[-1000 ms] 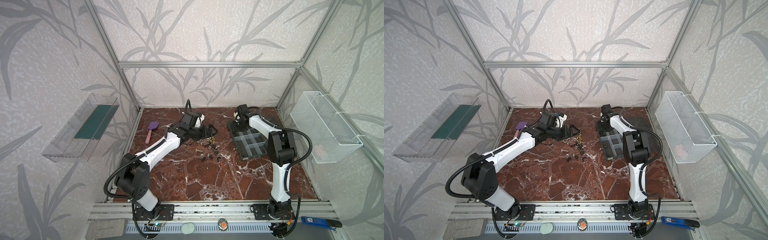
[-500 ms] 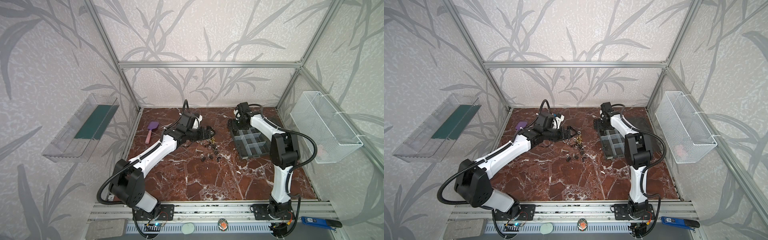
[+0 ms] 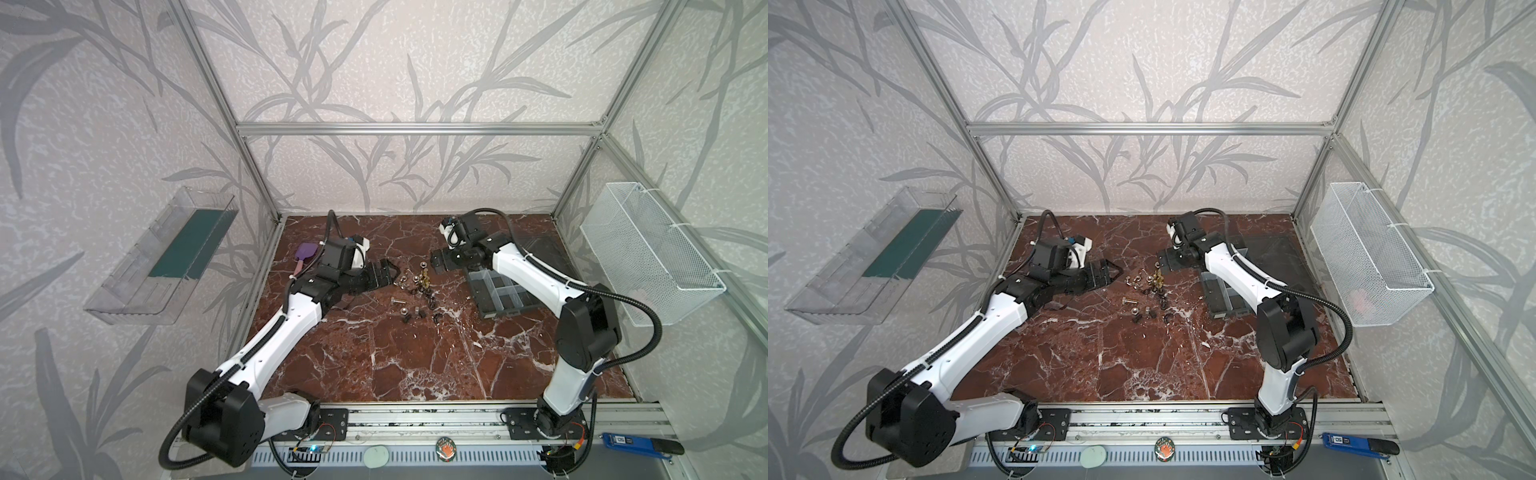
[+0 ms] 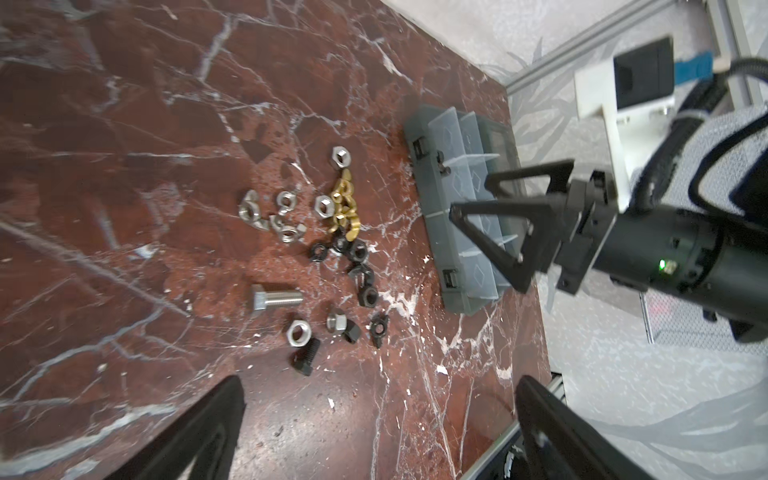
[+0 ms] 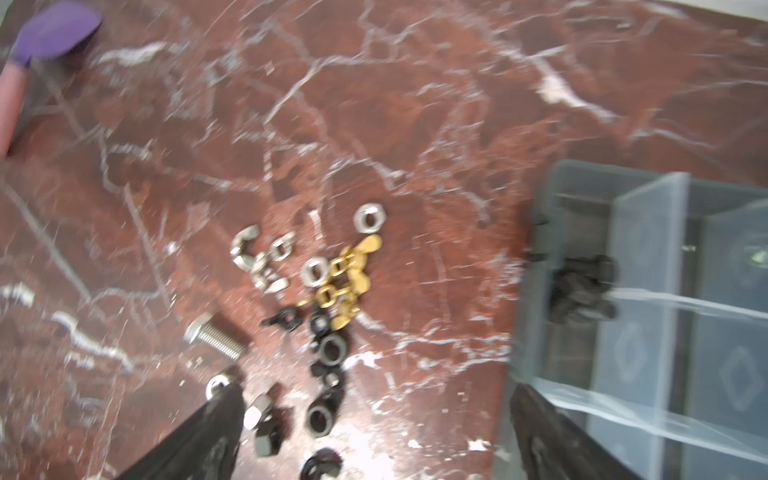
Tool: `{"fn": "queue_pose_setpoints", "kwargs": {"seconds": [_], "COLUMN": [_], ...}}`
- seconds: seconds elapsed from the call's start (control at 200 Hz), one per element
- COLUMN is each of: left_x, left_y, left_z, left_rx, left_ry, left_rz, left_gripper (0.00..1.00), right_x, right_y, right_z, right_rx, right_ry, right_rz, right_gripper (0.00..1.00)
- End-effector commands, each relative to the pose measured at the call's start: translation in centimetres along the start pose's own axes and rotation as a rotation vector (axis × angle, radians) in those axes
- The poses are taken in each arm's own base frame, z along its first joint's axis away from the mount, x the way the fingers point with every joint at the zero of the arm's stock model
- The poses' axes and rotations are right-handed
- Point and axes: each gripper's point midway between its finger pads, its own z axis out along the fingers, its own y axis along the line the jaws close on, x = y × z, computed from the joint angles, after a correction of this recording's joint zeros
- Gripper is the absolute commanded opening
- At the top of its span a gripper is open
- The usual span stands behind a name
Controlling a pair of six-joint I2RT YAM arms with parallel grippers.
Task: Sort the screws and nuts into containers
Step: 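Move the right gripper to the pile and grasp a steel bolt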
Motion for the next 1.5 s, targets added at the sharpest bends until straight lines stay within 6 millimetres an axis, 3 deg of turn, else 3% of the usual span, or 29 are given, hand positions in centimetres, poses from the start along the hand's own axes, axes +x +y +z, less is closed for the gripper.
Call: {"fn": "queue_pose_setpoints", "kwargs": {"seconds": [0.0,0.275,0.505,0.55,1.01,1.09,1.35,1.495], "left_x": [0.6,2.2,2.2,2.3,1.9,1.8,1.6,1.5], "left_y": [1.2,4.9,6.1,6.2,6.6,6.6,7.0,7.1], "left_z": [-1.5,-1.8,-1.6,-1.5,-1.2,-1.3,-1.4,-1.5], "left_rx": [0.006,0.037,0.076,0.081,0.089,0.088,0.081,0.079], "left_ry": [-0.002,0.004,-0.019,-0.015,-0.018,-0.021,-0.025,-0.026], "left_rz": [-0.051,-0.252,-0.340,-0.348,-0.372,-0.371,-0.371,-0.370], "left_gripper": [0.99,0.99,0.99,0.99,0.99,0.99,0.99,0.99], "right_x": [1.0,4.8,7.1,7.3,7.7,7.7,8.5,8.6], "right_y": [3.2,10.4,13.2,13.5,13.2,13.3,13.2,13.0], "right_z": [0.3,4.6,7.8,8.3,12.4,12.7,13.6,13.7], "right_rx": [-0.033,-0.114,-0.148,-0.148,-0.093,-0.094,-0.092,-0.081], "right_ry": [0.000,0.085,0.149,0.158,0.206,0.213,0.240,0.250], "right_rz": [-0.091,-0.237,-0.289,-0.300,-0.359,-0.364,-0.363,-0.360], "right_gripper": [0.99,0.99,0.99,1.00,0.67,0.58,0.44,0.29]}}
